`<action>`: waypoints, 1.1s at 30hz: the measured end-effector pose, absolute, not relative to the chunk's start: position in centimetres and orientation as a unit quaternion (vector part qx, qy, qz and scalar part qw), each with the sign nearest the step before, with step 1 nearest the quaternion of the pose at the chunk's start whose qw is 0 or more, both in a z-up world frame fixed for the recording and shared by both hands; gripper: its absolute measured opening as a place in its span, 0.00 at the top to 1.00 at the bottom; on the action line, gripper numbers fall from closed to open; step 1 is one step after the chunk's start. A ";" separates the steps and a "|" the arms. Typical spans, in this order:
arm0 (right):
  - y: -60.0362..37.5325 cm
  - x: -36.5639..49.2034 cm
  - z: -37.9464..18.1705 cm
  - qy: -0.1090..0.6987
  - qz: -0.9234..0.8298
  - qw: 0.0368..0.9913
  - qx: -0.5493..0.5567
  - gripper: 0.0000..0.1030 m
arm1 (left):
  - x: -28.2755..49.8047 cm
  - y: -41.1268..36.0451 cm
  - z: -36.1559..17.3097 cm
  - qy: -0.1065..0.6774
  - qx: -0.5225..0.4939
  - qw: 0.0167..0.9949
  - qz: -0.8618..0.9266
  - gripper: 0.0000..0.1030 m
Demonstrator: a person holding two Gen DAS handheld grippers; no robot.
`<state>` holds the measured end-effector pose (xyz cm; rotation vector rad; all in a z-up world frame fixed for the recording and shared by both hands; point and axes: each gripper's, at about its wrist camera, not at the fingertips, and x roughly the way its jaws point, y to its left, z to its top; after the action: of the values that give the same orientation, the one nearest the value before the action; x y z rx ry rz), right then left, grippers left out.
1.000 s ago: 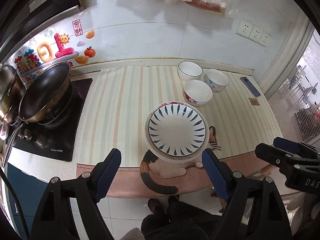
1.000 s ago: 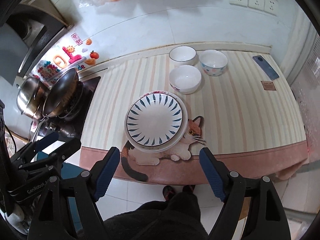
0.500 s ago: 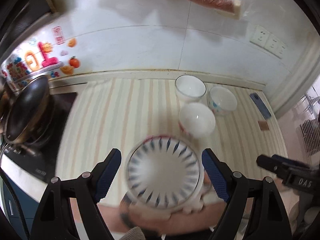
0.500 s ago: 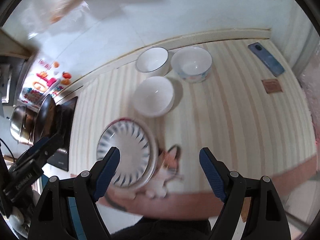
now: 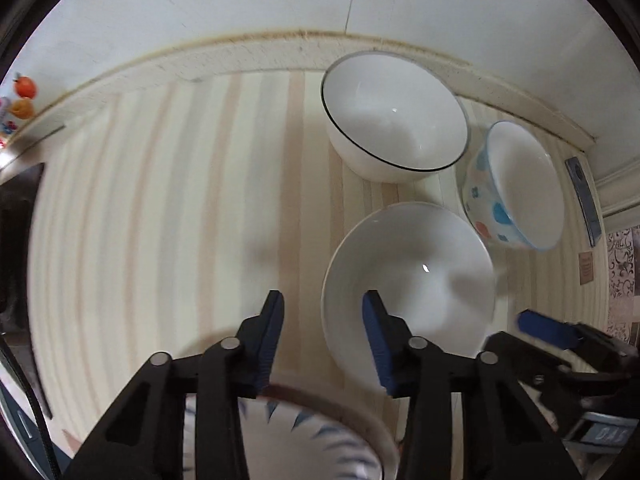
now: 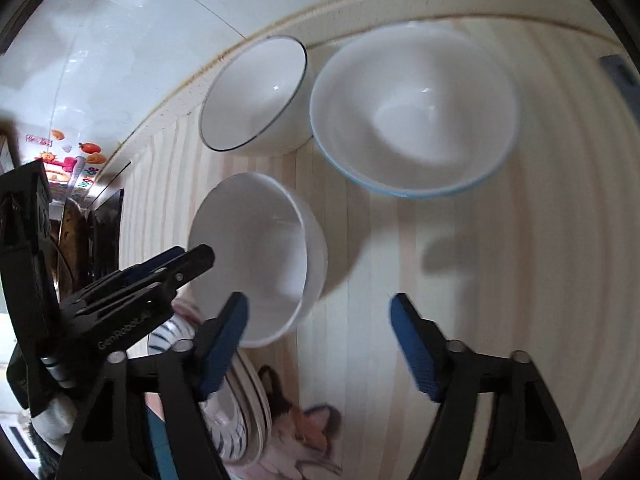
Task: Organize plates and bowls
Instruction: 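Grasp the rim of the plain white bowl with both tools, then carry the white bowl with both tools toward the plate stack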
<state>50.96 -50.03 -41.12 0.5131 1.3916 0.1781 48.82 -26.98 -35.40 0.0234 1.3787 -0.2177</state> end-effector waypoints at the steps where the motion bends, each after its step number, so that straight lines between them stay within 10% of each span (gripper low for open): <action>1: -49.9 51.5 -42.1 0.638 0.085 0.727 0.239 0.42 | 49.1 -27.1 -35.8 0.637 0.006 0.764 -0.103 0.72; 5: -49.4 52.4 -44.0 0.643 0.096 0.716 0.253 0.80 | 49.2 -27.6 -36.4 0.639 -0.003 0.759 -0.121 0.80; 33: -56.0 36.4 -39.8 0.650 0.033 0.714 0.260 0.81 | 37.0 -36.3 -32.0 0.617 0.049 0.756 -0.211 0.80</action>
<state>36.38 -56.05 -39.75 0.5753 1.4394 0.0739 36.97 -36.25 -32.01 0.1076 1.3459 -0.4608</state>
